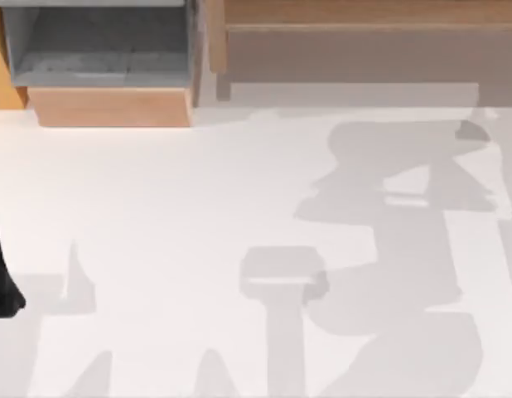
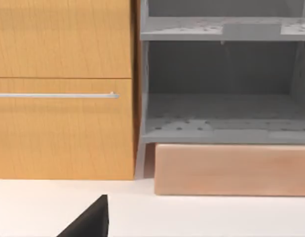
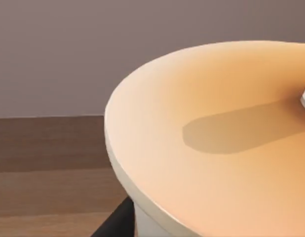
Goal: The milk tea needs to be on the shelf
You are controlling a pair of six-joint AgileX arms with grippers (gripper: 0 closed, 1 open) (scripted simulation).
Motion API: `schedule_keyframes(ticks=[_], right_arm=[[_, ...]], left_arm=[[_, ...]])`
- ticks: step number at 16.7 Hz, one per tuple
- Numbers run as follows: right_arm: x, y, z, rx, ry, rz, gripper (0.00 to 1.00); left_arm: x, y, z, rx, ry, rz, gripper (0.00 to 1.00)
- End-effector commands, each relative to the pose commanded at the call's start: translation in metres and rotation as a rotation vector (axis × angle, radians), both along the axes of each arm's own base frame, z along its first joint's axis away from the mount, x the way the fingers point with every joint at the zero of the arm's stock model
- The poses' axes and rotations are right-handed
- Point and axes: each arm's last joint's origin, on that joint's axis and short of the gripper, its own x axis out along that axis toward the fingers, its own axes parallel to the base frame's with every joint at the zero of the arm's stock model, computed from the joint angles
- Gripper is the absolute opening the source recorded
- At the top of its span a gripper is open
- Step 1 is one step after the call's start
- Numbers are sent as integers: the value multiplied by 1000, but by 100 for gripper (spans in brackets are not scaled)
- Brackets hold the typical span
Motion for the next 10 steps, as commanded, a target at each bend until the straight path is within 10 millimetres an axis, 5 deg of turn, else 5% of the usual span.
schedule_keyframes(ticks=[5, 10], right_arm=[[0, -7, 42, -15, 45, -10, 0], [18, 15, 80, -17, 117, 49, 0]], left_arm=[[0, 0, 0, 0, 0, 0, 100], [0, 0, 0, 0, 0, 0, 100]])
